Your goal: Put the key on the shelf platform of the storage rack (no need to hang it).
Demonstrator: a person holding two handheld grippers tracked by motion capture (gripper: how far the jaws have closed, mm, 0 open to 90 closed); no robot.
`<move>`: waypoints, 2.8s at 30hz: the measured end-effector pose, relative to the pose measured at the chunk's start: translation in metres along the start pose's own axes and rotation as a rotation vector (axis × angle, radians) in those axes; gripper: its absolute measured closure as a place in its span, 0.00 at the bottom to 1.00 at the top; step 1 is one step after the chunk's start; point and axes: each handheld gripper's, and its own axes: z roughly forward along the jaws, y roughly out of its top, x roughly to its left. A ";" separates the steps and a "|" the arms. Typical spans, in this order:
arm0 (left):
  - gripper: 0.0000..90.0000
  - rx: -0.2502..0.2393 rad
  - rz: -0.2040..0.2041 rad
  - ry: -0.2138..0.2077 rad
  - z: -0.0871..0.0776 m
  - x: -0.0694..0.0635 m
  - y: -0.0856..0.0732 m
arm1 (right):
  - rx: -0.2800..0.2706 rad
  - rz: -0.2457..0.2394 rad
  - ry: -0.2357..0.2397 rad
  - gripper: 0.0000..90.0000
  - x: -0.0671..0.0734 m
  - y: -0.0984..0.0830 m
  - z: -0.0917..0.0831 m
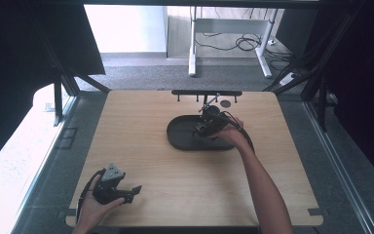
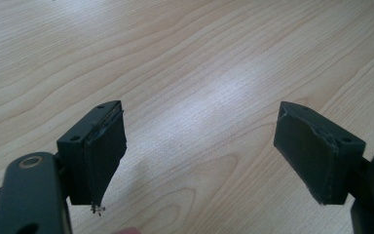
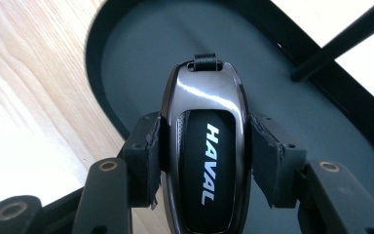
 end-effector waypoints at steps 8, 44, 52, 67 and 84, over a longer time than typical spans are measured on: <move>0.22 0.008 0.003 -0.003 0.001 -0.001 0.000 | 0.044 -0.026 -0.033 0.55 -0.001 -0.004 0.010; 0.22 0.034 0.010 -0.005 0.005 -0.001 -0.002 | 0.183 0.017 -0.104 0.53 -0.021 -0.028 0.042; 0.22 0.036 0.014 -0.005 0.005 -0.002 -0.001 | 0.123 0.045 -0.100 0.47 -0.015 -0.024 0.030; 0.22 0.043 0.024 -0.006 0.006 -0.003 -0.001 | 0.022 -0.022 -0.087 0.46 0.011 -0.030 -0.007; 0.22 0.048 0.031 -0.008 0.008 -0.006 -0.001 | -0.069 -0.066 -0.038 0.48 0.037 -0.051 -0.028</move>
